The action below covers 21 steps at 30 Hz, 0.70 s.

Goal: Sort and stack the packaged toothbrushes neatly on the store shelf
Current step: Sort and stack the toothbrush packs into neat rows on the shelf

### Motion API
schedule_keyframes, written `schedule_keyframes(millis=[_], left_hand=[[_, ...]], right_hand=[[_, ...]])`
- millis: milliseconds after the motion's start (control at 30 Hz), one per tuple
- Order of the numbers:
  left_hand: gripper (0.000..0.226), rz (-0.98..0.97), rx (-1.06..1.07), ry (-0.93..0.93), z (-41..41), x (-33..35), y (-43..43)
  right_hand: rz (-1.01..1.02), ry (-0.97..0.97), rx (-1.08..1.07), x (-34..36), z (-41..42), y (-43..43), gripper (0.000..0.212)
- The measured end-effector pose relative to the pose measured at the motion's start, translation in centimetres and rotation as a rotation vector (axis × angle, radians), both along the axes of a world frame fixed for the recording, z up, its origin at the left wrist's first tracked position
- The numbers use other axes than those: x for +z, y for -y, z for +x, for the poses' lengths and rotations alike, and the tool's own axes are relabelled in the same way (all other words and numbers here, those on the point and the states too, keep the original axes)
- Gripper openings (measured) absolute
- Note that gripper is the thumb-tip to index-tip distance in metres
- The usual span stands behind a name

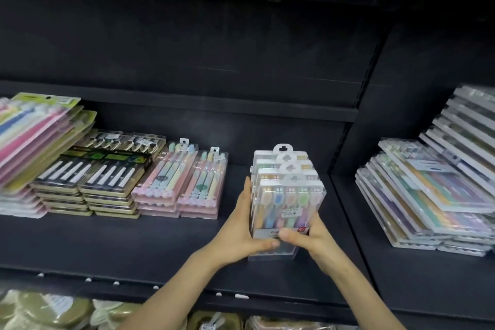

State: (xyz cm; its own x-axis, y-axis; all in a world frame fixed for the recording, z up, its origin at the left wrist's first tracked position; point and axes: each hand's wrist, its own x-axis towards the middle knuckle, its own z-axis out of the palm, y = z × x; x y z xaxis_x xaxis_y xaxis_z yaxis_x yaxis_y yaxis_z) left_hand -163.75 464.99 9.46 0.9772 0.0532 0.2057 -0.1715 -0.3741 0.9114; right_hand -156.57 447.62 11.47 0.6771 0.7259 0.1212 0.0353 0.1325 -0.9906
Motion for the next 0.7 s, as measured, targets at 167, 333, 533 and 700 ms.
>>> schedule_keyframes(millis=[167, 333, 533, 700], left_hand=[[0.105, 0.026, 0.140, 0.003, -0.8, -0.5, 0.6], [0.069, -0.189, 0.176, -0.059, 0.2, 1.3, 0.5], [0.047, -0.346, 0.250, -0.472, 3.5, 4.0, -1.0], [0.048, -0.304, 0.338, -0.601, 5.4, 4.1, -1.8]], right_hand=[[-0.021, 0.008, -0.046, 0.1, 0.0, 0.0, 0.075], [-0.023, -0.107, -0.099, 2.7, 1.3, -0.2, 0.056], [-0.310, -0.277, -0.106, 3.8, 4.5, -1.4, 0.028], [-0.433, -0.412, -0.214, 2.8, 6.7, -3.5, 0.016]])
